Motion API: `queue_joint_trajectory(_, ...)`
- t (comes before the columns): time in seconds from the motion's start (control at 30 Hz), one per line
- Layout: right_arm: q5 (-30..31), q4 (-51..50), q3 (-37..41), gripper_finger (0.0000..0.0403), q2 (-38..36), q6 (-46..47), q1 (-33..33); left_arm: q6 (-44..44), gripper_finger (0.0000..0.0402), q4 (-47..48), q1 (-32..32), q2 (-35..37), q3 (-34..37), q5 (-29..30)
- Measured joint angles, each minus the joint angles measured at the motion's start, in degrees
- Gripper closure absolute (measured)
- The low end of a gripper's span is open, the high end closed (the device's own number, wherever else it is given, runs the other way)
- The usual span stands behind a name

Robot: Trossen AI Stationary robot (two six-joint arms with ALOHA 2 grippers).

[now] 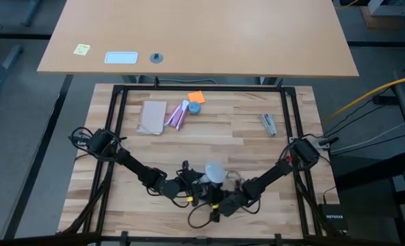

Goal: Screw lightbulb
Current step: Remove the lightbulb from the lamp

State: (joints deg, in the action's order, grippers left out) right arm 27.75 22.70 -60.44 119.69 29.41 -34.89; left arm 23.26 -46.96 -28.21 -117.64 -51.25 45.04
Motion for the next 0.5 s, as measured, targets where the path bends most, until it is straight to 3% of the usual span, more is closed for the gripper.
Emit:
queue_joint_trajectory(0.13, 1.4, 0.8, -5.6, 0.0400, 3.6, -2.7, 0.1, 0.1, 0.0263, 0.4, 0.1, -0.2, 0.0, 0.3)
queue_joint_trajectory(0.5, 2.2, -2.1, -6.9, 0.0400, 3.5, -6.6, 0.0, 0.1, 0.0263, 0.3, 0.0, 0.1, 0.2, 0.8)
